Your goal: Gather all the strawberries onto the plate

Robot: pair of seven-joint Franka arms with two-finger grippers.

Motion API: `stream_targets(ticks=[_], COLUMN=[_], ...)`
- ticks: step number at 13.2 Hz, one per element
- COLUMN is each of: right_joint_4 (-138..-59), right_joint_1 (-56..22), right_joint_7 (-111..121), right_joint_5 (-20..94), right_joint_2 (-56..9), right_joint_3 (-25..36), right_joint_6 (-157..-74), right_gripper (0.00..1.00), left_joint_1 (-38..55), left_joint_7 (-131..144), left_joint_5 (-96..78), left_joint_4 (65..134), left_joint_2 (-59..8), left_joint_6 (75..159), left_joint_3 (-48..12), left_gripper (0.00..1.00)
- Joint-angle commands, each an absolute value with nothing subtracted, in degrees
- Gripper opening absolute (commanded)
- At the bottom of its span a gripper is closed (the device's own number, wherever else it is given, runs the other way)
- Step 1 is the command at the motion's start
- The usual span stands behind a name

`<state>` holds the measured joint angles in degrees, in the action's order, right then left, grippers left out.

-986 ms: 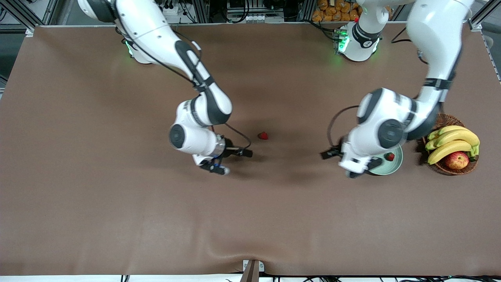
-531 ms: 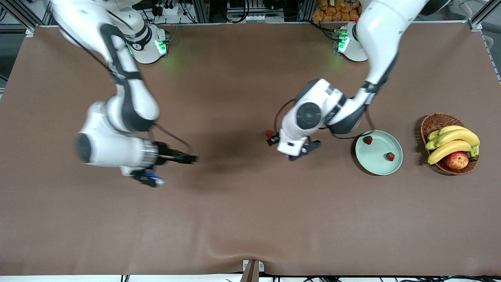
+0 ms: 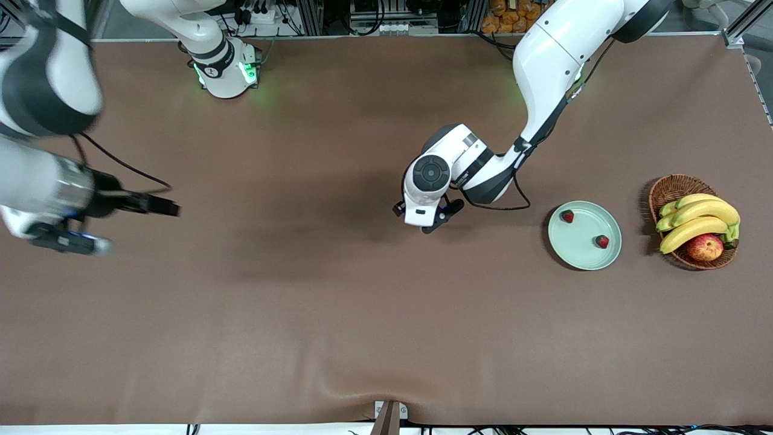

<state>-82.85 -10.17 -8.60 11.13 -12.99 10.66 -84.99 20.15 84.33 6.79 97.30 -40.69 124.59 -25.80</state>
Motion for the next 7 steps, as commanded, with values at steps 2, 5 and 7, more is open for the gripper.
stream_targets(ticks=[2, 5, 7], right_joint_4=[-83.32, -83.93, -84.29], right_joint_1=[-3.01, -1.06, 0.34], right_joint_7=[-0.37, 3.06, 7.19], right_joint_5=[3.88, 0.55, -1.93], right_joint_2=[-7.92, -5.45, -5.36], right_joint_3=[5.38, 4.22, 4.13], right_joint_6=[-80.25, -79.37, -79.37], right_gripper=[1.0, 1.0, 1.0], left_joint_1=[19.6, 20.04, 20.13], left_joint_7=[87.36, 90.09, 90.09], left_joint_5=[9.05, 9.14, 9.14], left_joint_4=[99.05, 100.28, 100.28], left_joint_2=[-40.16, -40.78, -41.22], left_joint_6=[126.38, 129.98, 131.21], left_joint_3=[-25.66, -25.66, -25.66], left_gripper=[1.0, 0.93, 0.89])
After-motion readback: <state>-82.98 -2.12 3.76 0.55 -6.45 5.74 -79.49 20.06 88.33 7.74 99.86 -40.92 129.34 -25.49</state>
